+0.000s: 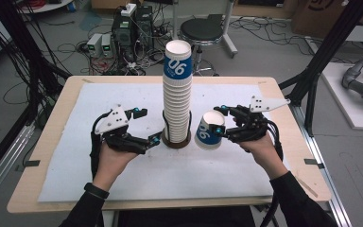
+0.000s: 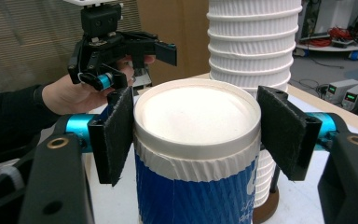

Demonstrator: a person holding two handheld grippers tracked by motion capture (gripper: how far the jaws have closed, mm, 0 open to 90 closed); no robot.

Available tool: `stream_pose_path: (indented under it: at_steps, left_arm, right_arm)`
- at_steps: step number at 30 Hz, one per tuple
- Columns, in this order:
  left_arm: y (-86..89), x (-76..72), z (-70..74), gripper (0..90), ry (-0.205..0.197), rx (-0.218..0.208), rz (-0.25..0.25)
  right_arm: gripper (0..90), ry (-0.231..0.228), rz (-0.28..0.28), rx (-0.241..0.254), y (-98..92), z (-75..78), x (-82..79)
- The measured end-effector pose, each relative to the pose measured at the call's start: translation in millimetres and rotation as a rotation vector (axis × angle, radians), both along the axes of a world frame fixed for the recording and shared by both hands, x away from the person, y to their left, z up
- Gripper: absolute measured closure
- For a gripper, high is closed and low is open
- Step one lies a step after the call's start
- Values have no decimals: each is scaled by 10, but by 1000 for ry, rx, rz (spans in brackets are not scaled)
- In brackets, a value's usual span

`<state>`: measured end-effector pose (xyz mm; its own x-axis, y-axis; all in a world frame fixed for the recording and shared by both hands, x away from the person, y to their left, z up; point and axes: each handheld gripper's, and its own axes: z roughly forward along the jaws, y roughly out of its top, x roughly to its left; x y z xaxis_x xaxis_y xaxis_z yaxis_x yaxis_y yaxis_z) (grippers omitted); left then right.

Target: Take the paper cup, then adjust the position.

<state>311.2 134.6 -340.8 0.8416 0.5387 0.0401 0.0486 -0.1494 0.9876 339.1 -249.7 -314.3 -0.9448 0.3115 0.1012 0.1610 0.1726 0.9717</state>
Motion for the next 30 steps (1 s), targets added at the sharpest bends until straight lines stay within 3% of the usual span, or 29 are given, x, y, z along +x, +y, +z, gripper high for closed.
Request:
stream_pose_path:
  at_steps: [14, 30]
  left_arm:
    - [-21, -10, -28, 95, 17, 5, -23]
    - [-313, 53, -206, 98, 89, 22, -148]
  right_arm:
    - [312, 1, 4, 7, 9, 15, 5]
    - [312, -6, 31, 6, 36, 21, -45]
